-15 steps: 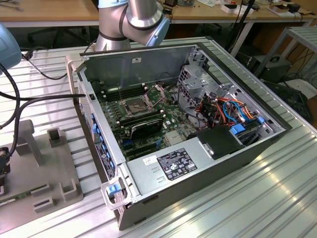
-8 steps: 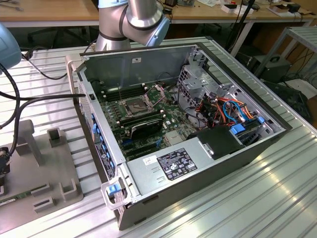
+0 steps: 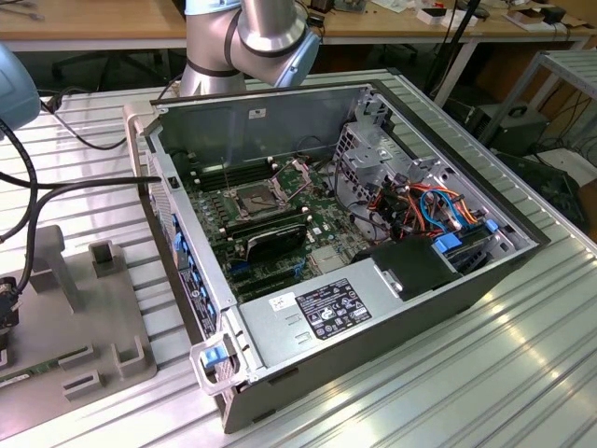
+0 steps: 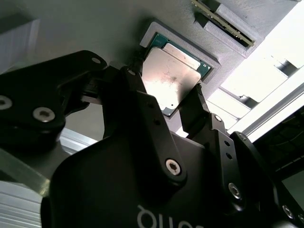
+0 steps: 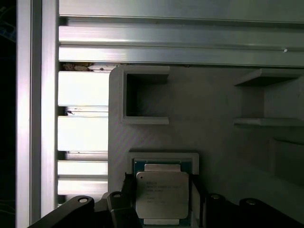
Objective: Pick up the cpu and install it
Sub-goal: 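Pick up the cpu and move it towards the insertion slot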
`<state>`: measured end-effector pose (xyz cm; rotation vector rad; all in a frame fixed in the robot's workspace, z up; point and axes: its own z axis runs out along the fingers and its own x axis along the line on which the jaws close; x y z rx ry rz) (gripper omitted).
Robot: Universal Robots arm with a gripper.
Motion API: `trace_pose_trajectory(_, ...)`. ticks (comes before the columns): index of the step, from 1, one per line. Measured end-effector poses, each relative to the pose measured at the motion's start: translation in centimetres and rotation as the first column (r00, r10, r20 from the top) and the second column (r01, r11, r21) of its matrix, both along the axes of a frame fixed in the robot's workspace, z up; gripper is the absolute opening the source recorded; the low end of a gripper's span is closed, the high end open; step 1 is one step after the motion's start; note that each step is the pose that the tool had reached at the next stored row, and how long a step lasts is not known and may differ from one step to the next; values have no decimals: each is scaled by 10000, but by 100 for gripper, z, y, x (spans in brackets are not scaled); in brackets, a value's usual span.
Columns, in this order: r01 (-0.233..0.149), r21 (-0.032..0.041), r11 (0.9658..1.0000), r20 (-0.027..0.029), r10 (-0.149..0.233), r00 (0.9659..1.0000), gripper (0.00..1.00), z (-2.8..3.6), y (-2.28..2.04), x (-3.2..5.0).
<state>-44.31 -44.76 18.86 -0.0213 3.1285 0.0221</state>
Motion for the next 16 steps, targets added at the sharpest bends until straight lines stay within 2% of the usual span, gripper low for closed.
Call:
trace_pose_trajectory(3,0,0,10000,0,0,10000,55,1,0,0)
trace_pose_trajectory(4,0,0,10000,0,0,10000,62,1,0,0)
trace_pose_trajectory(16,1,0,10000,0,-1,10000,62,10,0,0)
